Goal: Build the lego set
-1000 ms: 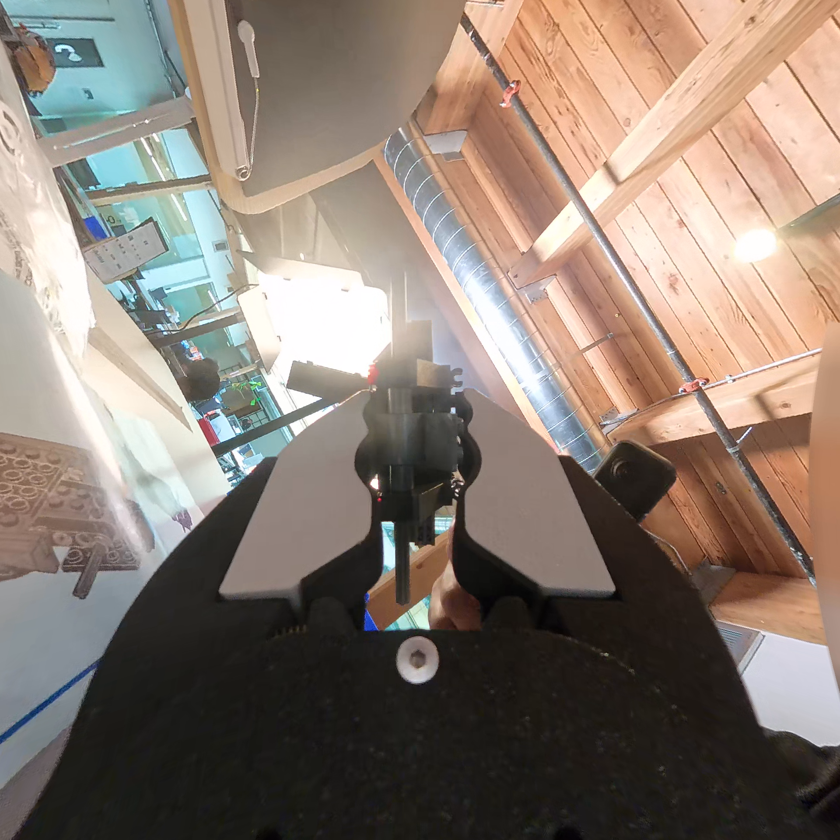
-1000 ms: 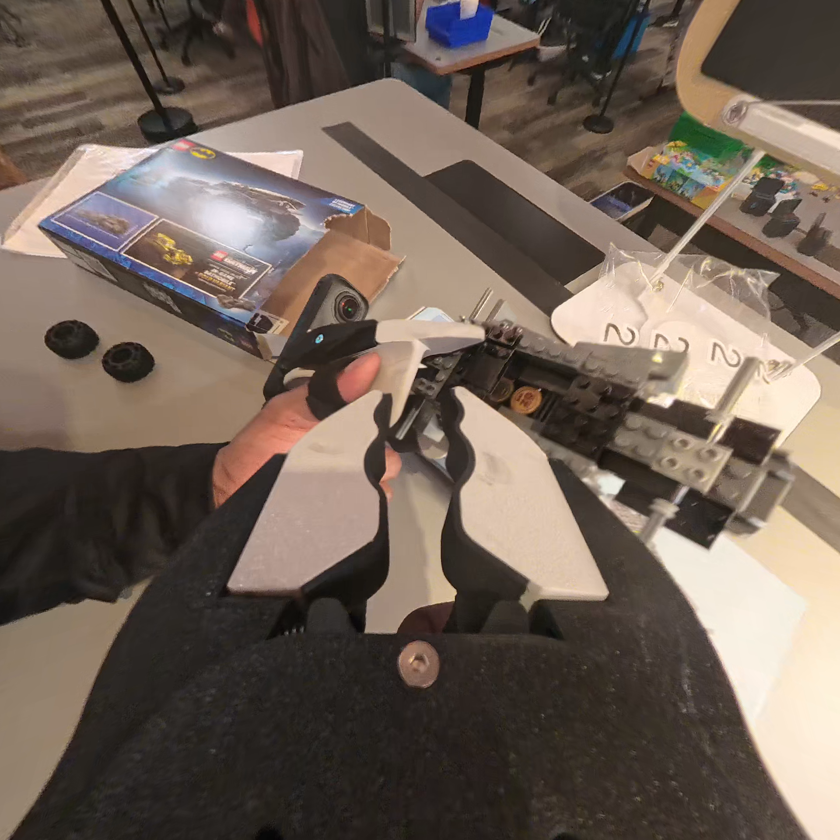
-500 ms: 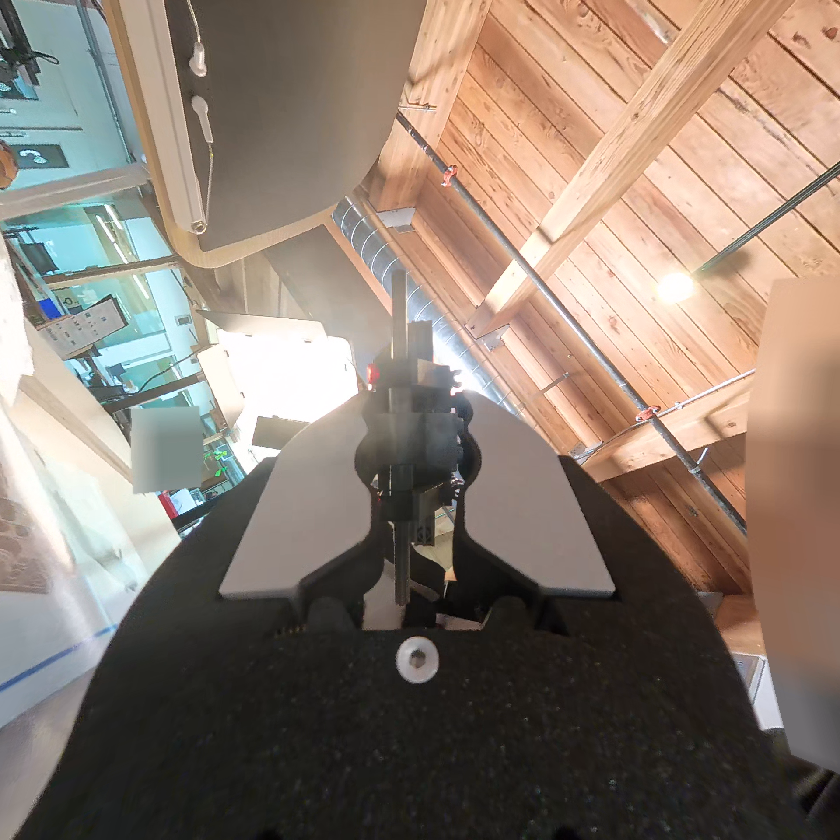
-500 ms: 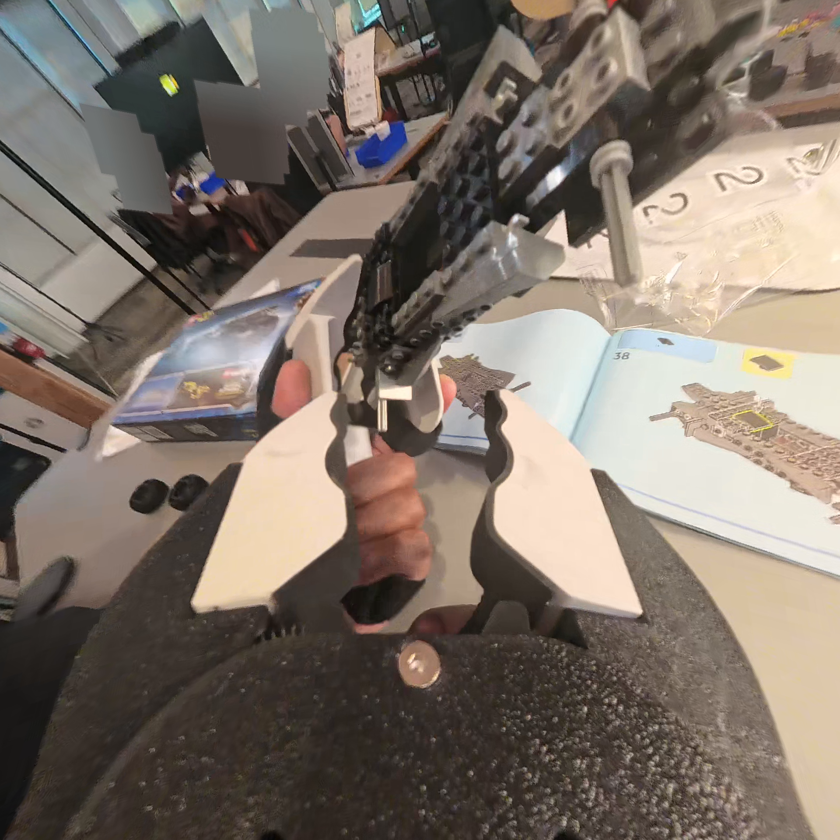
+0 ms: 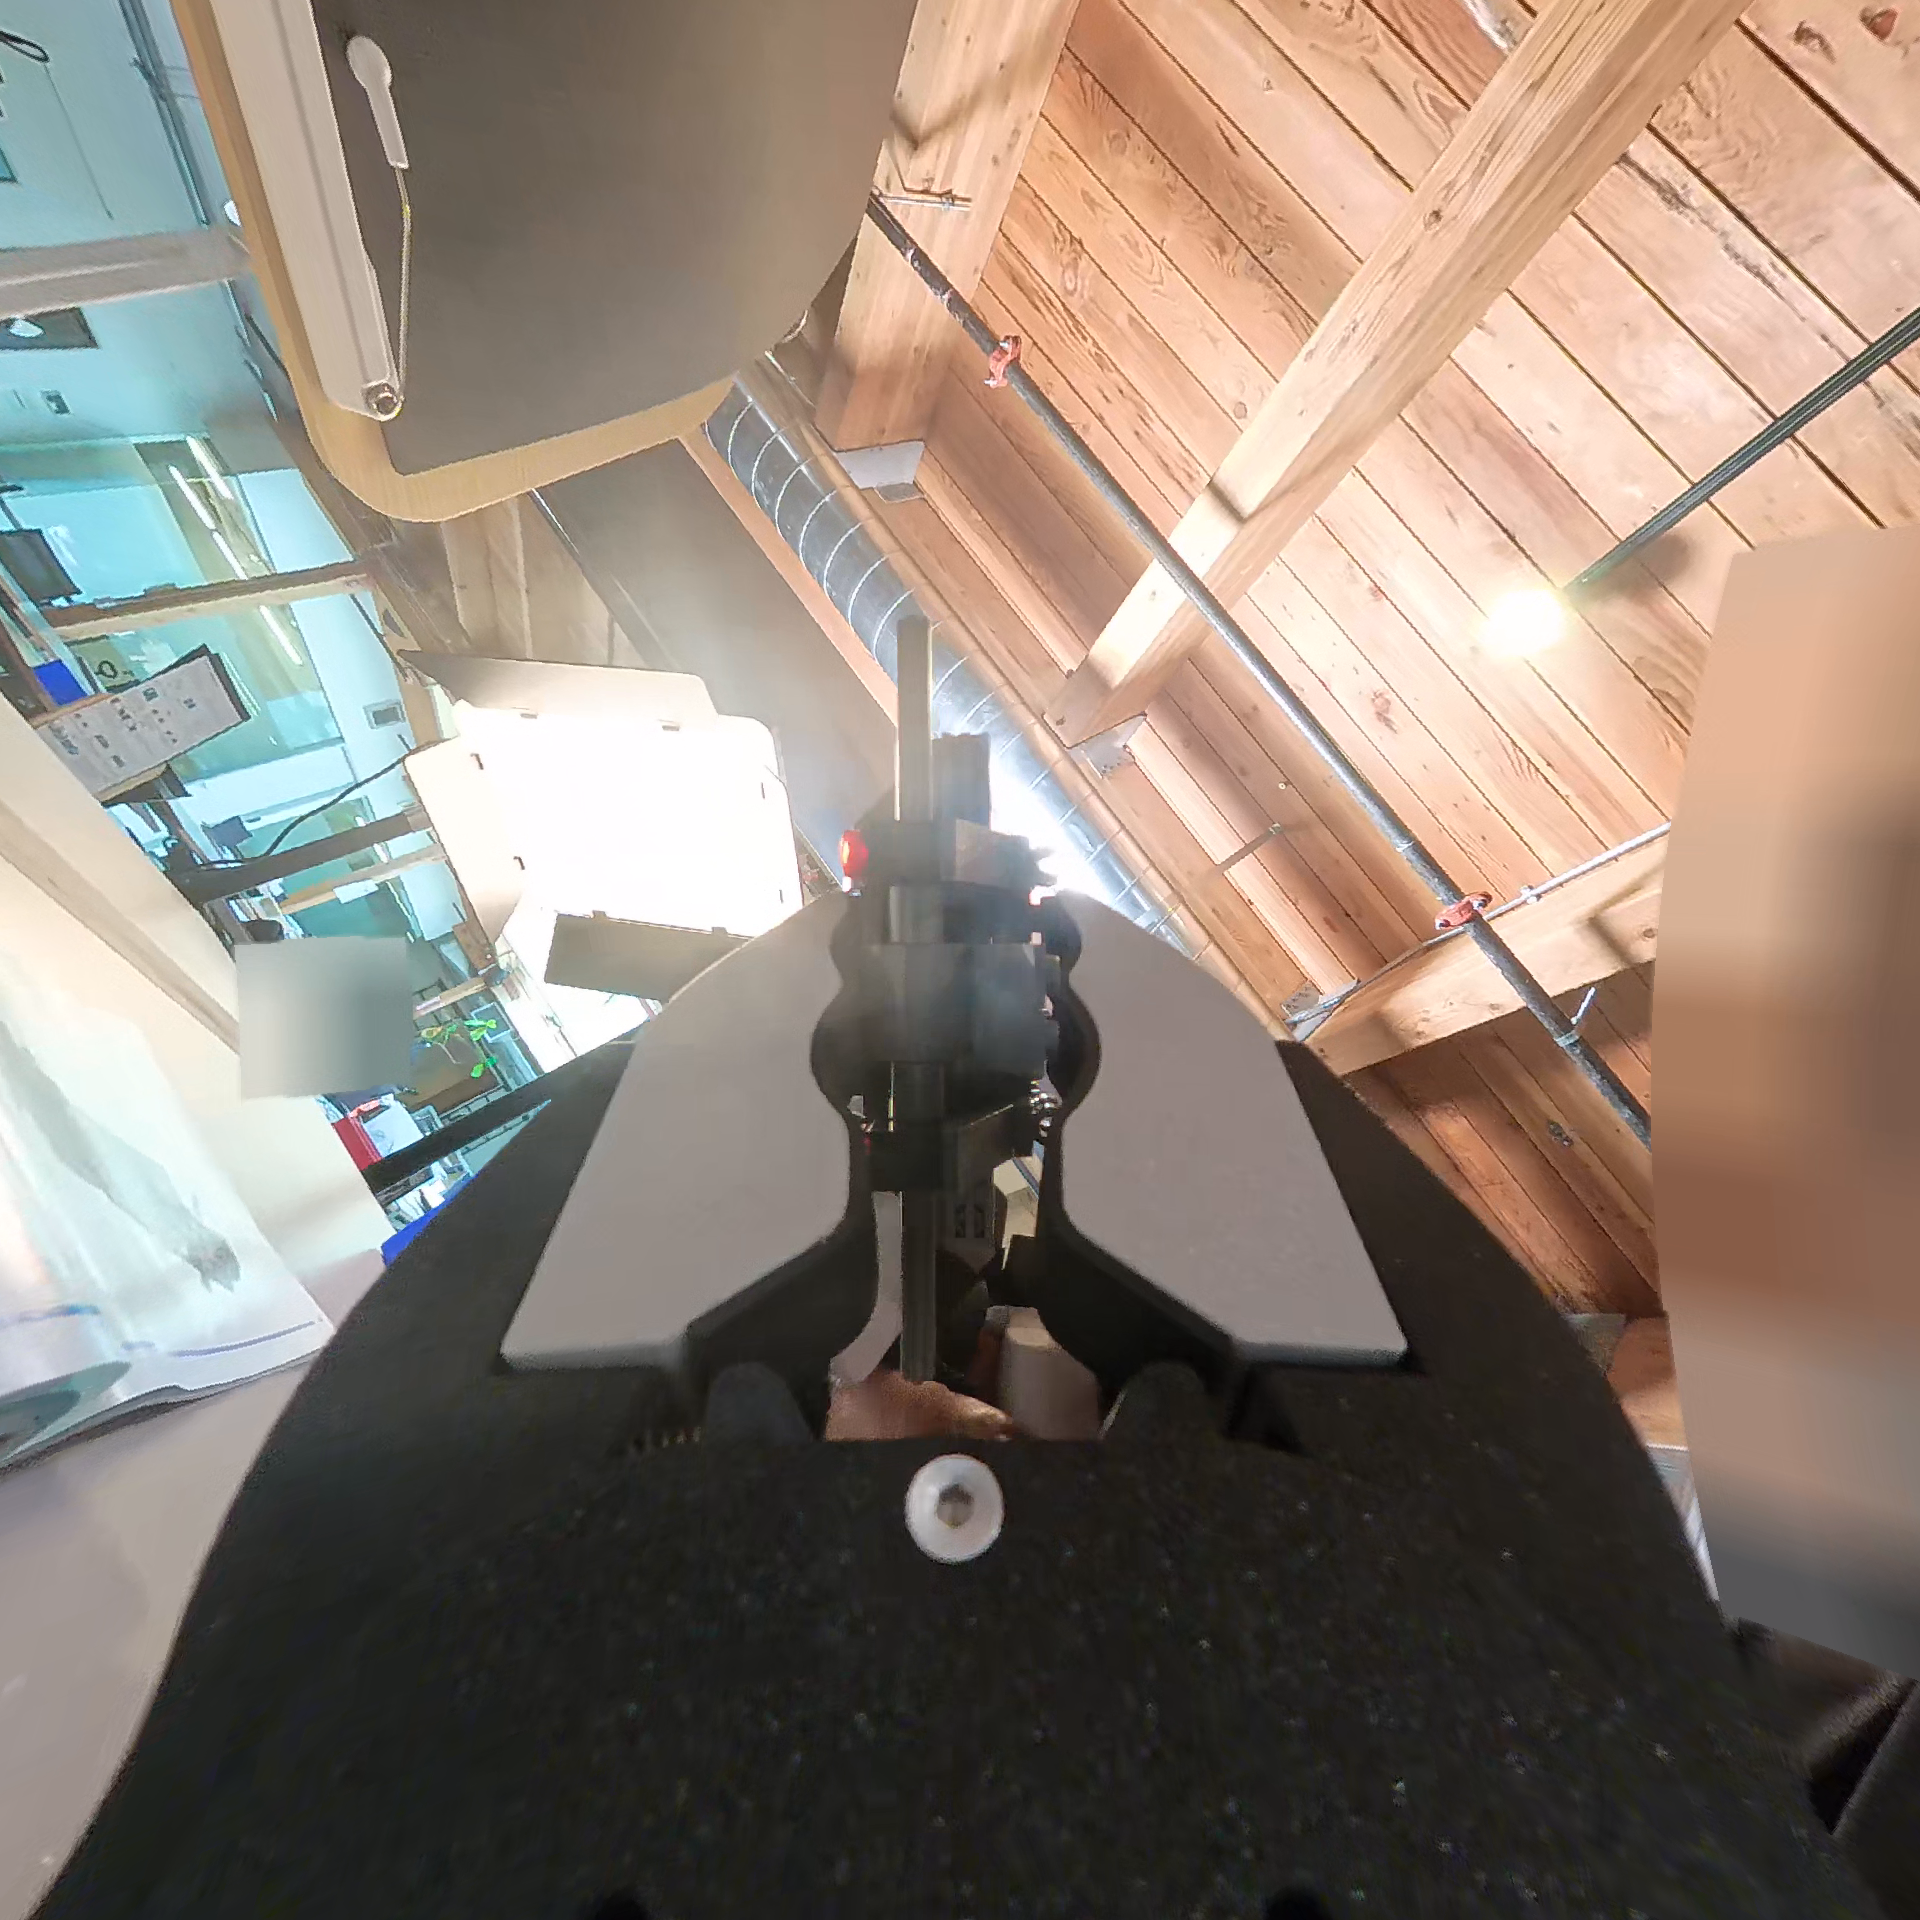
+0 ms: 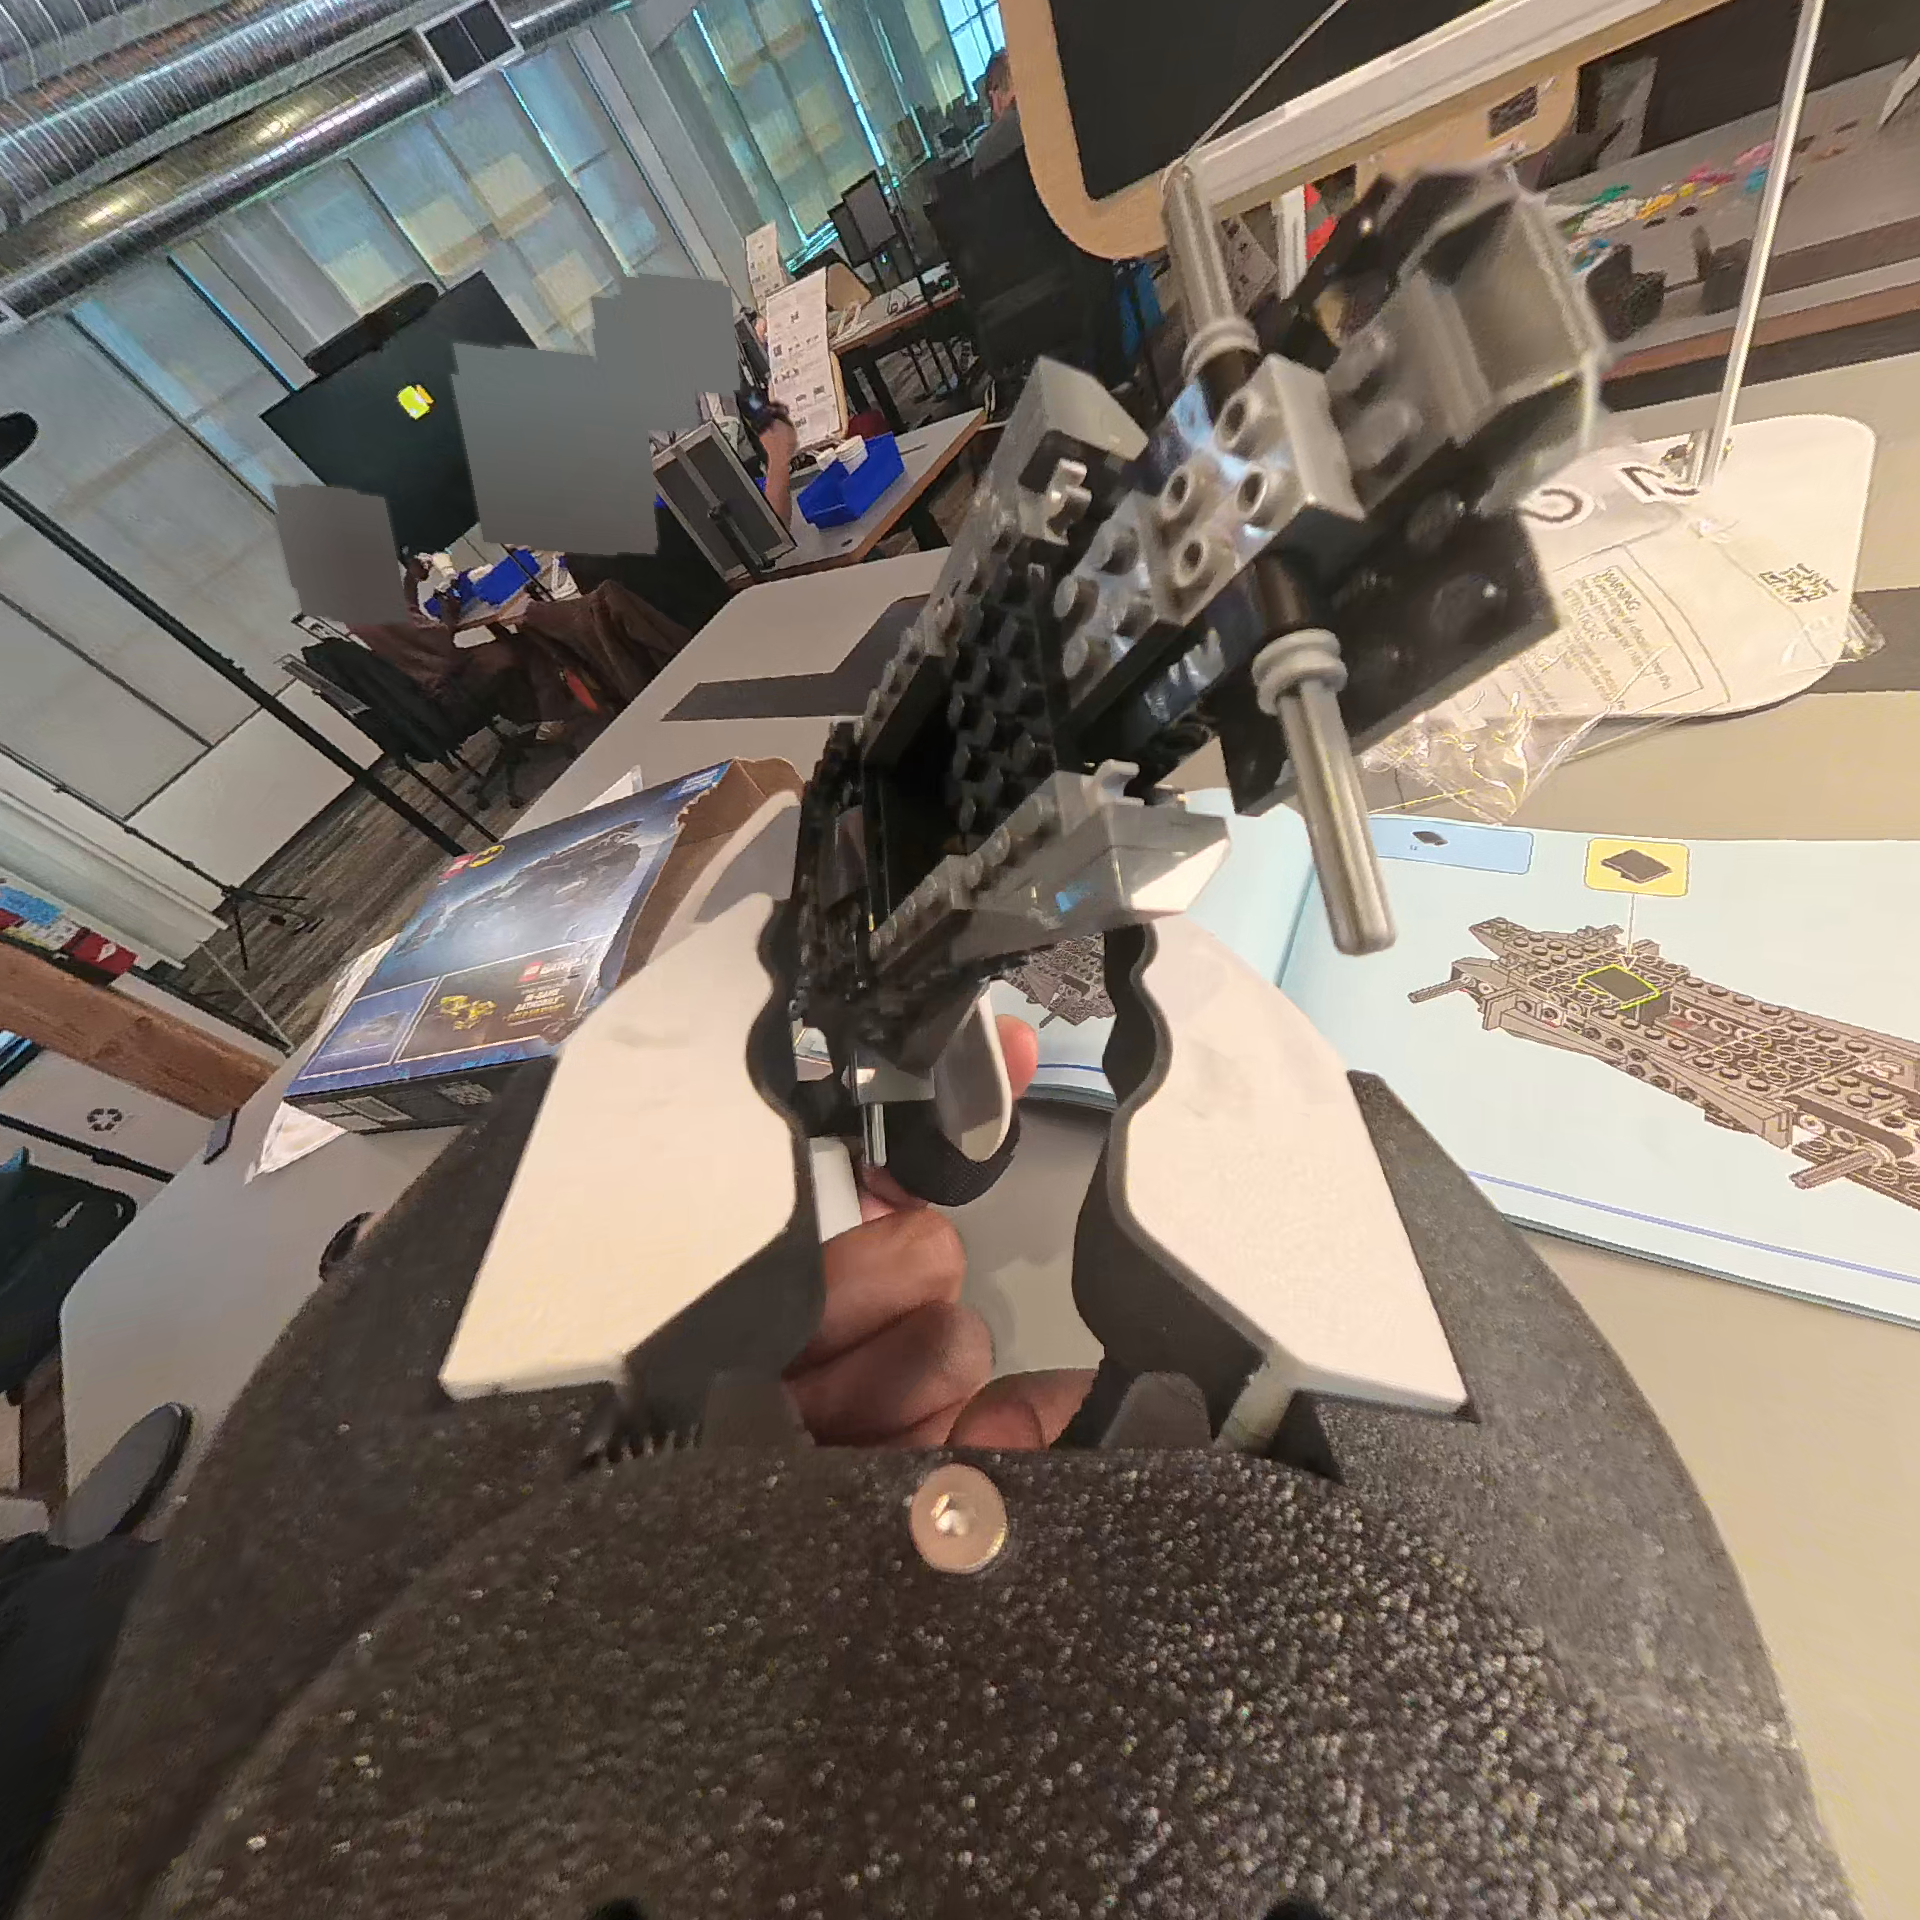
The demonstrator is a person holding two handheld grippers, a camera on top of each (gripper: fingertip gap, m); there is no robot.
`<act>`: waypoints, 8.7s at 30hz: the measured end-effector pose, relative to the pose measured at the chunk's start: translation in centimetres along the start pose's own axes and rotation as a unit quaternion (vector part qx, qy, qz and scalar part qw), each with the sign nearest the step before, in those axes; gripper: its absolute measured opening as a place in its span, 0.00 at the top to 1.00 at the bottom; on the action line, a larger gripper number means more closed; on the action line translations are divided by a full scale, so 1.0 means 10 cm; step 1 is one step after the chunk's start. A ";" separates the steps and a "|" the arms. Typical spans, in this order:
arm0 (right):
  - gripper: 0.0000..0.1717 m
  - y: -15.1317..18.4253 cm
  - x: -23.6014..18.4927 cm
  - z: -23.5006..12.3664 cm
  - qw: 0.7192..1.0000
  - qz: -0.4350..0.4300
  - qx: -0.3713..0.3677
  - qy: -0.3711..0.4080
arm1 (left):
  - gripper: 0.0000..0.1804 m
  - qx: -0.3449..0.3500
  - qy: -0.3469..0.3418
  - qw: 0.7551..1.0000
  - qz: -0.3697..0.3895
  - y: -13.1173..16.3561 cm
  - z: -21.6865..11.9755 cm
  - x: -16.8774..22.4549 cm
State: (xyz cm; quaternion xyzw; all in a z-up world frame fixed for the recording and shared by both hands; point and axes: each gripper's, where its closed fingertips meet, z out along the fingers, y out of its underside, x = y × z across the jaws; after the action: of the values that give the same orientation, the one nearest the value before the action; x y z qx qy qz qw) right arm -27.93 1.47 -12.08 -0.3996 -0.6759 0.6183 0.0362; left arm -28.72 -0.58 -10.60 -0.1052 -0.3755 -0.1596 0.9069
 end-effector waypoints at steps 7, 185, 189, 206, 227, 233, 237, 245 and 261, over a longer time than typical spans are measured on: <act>0.66 0.00 0.01 0.01 1.000 0.024 0.005 -0.009 | 0.83 -0.009 0.006 0.999 0.031 0.03 0.01 0.05; 0.80 -0.17 -0.43 -0.19 0.978 -0.037 0.169 -0.113 | 0.83 -0.090 0.164 0.981 0.054 0.14 0.02 0.51; 0.80 -0.19 -0.44 -0.21 0.974 -0.018 0.177 -0.141 | 0.83 -0.102 0.160 0.979 0.080 0.16 0.03 0.53; 0.81 -0.21 -0.45 -0.25 0.954 0.038 0.209 -0.213 | 0.83 -0.136 0.145 0.968 0.156 0.22 0.06 0.57; 0.71 -0.13 -0.38 -0.14 0.971 0.018 0.182 -0.154 | 0.83 -0.069 0.122 0.986 0.091 -0.05 0.03 0.44; 0.71 -0.13 -0.30 -0.11 0.974 0.031 0.174 -0.139 | 0.82 -0.095 0.111 0.981 0.124 0.05 0.05 0.43; 0.71 -0.12 -0.20 -0.09 0.977 0.052 0.168 -0.124 | 0.83 -0.116 0.085 0.980 0.136 0.15 0.08 0.35; 0.77 -0.11 -0.19 -0.11 0.977 0.045 0.166 -0.124 | 0.83 -0.125 0.074 0.982 0.124 0.19 0.07 0.30; 0.73 -0.11 -0.30 -0.11 0.968 0.053 0.174 -0.175 | 0.83 -0.130 0.120 0.980 0.085 0.18 0.07 0.42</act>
State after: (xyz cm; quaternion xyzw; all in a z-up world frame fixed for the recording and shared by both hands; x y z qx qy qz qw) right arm -25.86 0.73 -9.54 -0.3082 -0.5315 0.7876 -0.0462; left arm -25.74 0.43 -7.22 -0.2342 -0.2297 -0.1406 0.9341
